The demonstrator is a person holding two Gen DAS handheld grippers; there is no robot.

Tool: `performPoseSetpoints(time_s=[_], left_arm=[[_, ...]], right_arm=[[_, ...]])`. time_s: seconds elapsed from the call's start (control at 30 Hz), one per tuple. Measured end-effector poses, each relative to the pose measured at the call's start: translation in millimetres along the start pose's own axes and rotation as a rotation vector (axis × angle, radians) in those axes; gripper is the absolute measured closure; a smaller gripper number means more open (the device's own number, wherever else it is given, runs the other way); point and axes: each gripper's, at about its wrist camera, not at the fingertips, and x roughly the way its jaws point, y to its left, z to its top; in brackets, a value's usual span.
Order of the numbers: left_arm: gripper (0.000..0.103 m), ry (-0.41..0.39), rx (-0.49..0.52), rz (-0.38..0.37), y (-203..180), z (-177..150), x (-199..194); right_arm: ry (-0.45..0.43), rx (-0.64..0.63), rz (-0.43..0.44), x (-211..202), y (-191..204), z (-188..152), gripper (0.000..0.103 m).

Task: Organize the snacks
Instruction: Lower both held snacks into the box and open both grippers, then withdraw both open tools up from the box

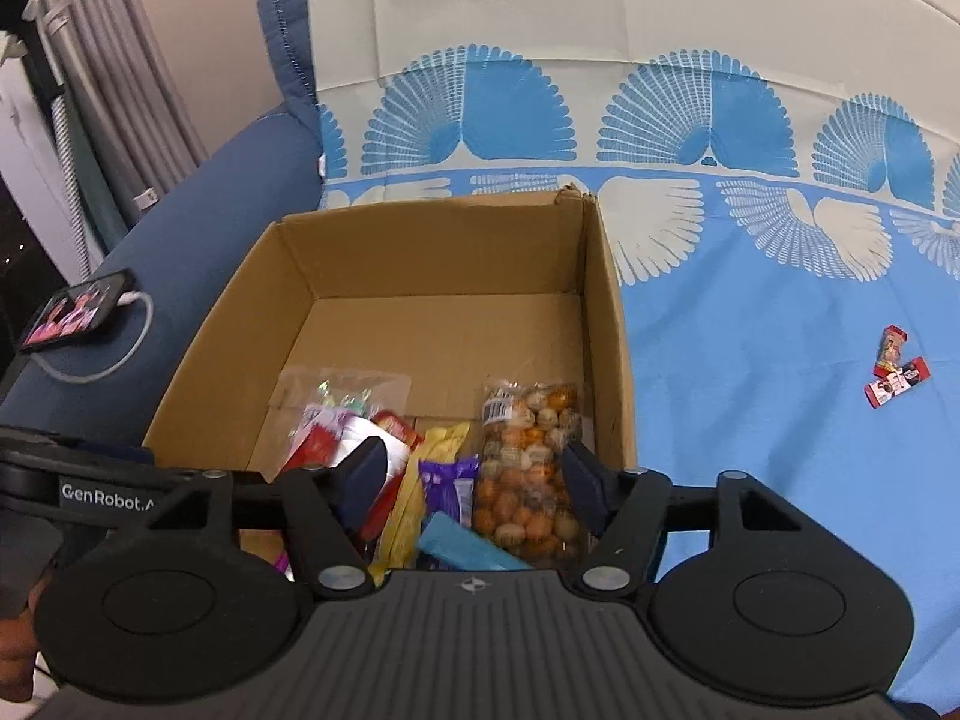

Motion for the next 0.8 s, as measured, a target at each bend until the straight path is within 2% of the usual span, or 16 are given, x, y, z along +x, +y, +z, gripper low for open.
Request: performPoseSetpoints(time_s=[0.23,0.43,0.73,0.8], left_arm=[[0.000,-0.103,0.009,0.043,-13.9,-35.0,-48.6],[0.000,-0.209,-0.010,0.150,-20.5,-49.3,-89.7],[0.000,-0.232,-0.050,0.178,-16.7,-61.1,-125.2],[0.000,-0.231,-0.055,0.164,-15.8,-65.0,-131.6]], right_arm=[[-0.042,-0.043,-0.013,-43.3,6.9,-16.8,0.025],[-0.087,-0.056,-0.028,-78.1,5.4,-26.1,0.022],[-0.129,-0.062,0.001,-114.3,14.4,-43.9,0.021],[-0.140,-0.067,0.012,-121.4,17.6,-46.8,0.020]])
